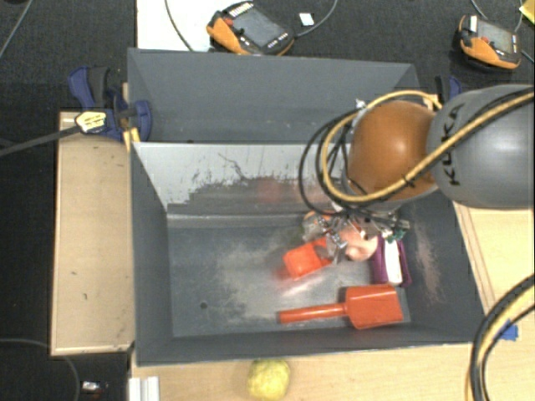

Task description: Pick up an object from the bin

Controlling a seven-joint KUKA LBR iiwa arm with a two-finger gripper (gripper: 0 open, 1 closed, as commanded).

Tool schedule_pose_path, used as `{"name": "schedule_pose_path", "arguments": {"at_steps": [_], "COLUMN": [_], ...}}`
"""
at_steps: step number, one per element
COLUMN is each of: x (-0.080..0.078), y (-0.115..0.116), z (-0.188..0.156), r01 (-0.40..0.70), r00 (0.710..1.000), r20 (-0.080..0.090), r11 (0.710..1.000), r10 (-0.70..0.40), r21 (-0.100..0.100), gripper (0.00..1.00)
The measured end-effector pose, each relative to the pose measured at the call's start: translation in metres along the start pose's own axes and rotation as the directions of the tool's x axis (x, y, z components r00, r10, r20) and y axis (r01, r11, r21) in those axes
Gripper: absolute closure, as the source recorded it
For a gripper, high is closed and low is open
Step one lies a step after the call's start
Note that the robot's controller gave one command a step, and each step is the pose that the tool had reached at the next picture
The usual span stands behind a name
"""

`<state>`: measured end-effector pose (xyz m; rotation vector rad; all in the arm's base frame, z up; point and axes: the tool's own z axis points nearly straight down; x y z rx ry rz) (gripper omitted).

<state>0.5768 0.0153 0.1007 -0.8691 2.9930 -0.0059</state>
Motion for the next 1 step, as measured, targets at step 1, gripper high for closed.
{"name": "schedule_pose_path", "arguments": {"at_steps": [1], "x": [0.0000], "y": [0.0005], "z": [-0.0432], "r01": [-0.003], "r00": [1.000], "r20": [-0.004], "r11": [1.000], "r10": [0.003], "r21": [-0.003], "gripper": [1.00]}}
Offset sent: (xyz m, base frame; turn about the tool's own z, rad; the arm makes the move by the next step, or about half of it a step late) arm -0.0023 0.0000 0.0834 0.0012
